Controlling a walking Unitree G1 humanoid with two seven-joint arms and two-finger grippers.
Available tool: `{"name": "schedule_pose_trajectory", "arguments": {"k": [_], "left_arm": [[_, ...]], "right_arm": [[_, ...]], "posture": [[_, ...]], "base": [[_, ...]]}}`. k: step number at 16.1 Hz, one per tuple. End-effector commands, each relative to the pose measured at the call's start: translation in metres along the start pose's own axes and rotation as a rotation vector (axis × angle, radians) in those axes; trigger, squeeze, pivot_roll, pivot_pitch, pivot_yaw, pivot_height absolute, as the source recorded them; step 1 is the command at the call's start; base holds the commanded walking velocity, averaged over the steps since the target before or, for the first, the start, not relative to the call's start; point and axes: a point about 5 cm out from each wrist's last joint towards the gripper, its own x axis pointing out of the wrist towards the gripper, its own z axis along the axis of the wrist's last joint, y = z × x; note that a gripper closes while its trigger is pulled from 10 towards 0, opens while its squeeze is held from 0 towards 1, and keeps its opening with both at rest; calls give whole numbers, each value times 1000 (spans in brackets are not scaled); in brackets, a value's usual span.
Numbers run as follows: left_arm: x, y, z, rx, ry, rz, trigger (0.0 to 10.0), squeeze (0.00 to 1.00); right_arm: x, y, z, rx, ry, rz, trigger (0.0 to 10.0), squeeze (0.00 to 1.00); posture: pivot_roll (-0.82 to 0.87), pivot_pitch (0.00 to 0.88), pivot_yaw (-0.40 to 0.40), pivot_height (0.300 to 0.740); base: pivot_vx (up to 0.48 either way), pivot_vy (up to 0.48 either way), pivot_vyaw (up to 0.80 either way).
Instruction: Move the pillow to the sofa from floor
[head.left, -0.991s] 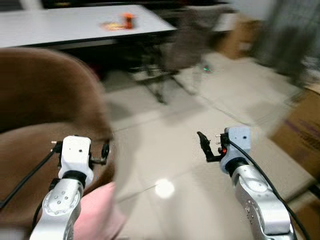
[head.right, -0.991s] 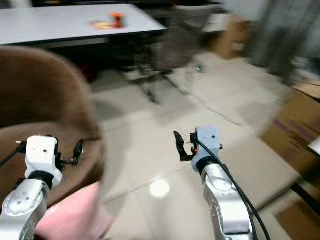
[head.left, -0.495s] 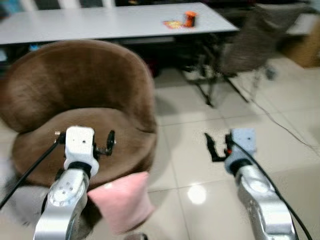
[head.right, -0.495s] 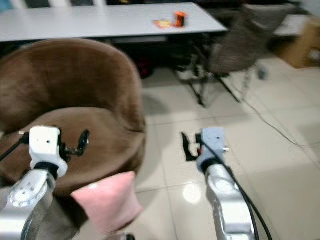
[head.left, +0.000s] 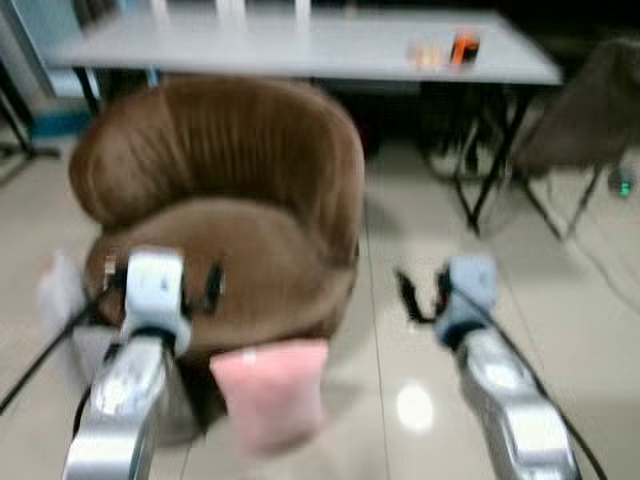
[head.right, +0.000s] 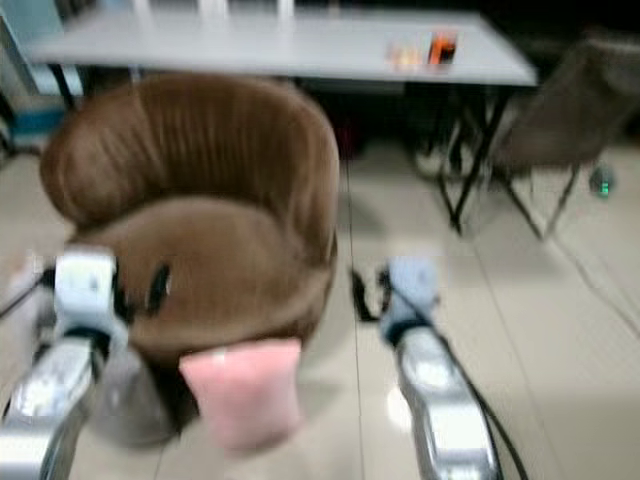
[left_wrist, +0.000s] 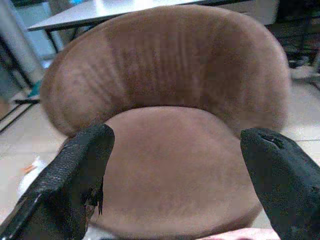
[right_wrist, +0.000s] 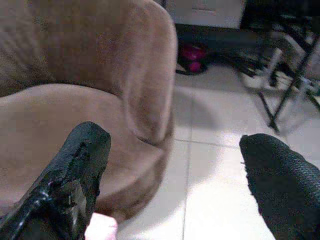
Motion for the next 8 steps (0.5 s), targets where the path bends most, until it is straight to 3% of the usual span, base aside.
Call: {"name": "schedule_pose_trajectory", "arguments": {"k": [1, 4, 6, 7, 8], "left_arm": [[0, -1, 3, 4, -16, 7, 10000, 0], [2, -2, 8, 24, -52, -5, 10000, 0], [3, -1, 9, 24, -49, -6, 10000, 0], [5, -1, 9, 42, -49, -15, 10000, 0], [6, -1, 9, 56, -52, -21, 10000, 0]], "right_arm": [[1, -5, 4, -4, -12, -18, 10000, 1000], [7, -7, 10, -4, -52, -67, 10000, 1000], [11, -6, 16, 39, -78, -87, 10000, 1000], [12, -7, 20, 9, -99, -105, 10000, 682], [13, -9, 20, 17, -97, -118, 10000, 102]], "posture": [[-183, 0, -9, 740], [-181, 0, 7, 740], [-181, 0, 17, 740], [-182, 0, 21, 740], [-182, 0, 21, 740]], "base": [[0, 0, 800], [0, 0, 800], [0, -480, 0], [0, -480, 0], [0, -480, 0]]}}
